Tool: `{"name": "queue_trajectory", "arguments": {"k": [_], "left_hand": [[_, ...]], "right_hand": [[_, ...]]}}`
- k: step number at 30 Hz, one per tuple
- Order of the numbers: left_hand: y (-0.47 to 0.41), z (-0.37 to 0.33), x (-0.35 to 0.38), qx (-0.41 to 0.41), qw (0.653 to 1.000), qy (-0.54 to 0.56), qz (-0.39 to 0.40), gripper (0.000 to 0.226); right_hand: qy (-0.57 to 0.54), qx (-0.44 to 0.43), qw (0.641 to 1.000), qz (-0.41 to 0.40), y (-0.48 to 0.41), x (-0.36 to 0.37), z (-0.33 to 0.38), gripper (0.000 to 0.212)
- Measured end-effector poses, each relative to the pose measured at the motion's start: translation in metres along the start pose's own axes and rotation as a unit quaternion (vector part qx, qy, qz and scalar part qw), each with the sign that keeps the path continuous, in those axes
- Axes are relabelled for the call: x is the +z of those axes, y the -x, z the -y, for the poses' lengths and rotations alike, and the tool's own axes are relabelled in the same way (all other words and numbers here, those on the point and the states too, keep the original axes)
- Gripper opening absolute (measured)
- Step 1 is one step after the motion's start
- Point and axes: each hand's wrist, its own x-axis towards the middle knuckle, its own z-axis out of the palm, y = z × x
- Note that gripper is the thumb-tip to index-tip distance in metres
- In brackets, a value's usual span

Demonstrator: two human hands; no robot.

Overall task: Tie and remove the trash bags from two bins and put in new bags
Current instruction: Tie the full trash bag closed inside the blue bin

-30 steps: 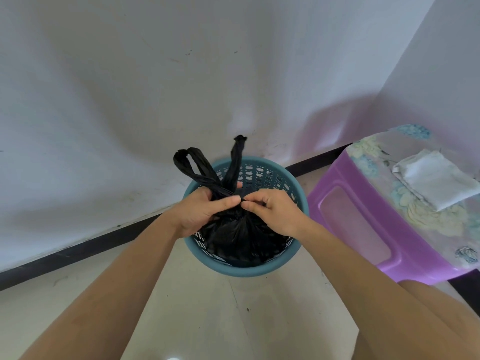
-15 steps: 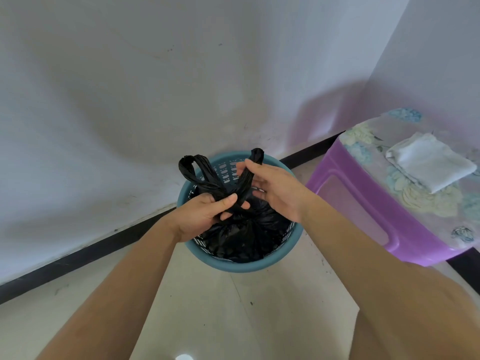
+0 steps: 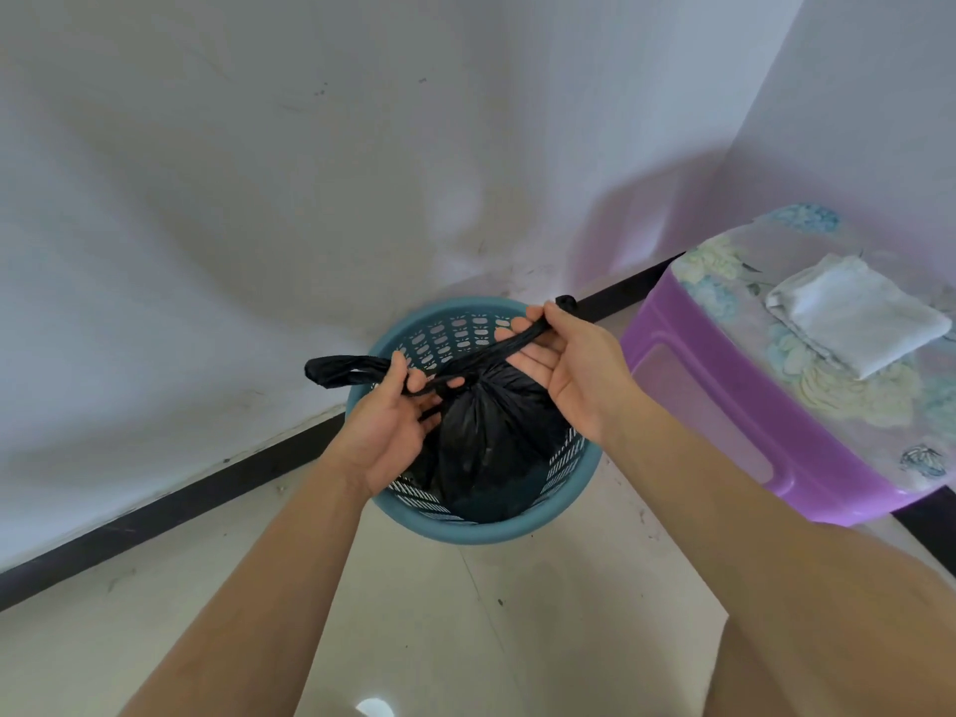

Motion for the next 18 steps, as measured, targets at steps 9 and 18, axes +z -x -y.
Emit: {"name": "queue_trajectory", "arguments": {"k": [9,18], "left_hand": [[-0.003,0.004,0.009,0.098,0.992,0.029,-0.078,0.040],[0.001,-0.001,0.000,0.119,0.986,-0.015,-0.111,0.052]], "right_hand": [[0.179,0.059,0.982,-0.013,-0.003,-0.017,-0.001,0.022],[0.715,-0.357,0.598,0.066,0.000,-0.032,-0.027,0.041]]}}
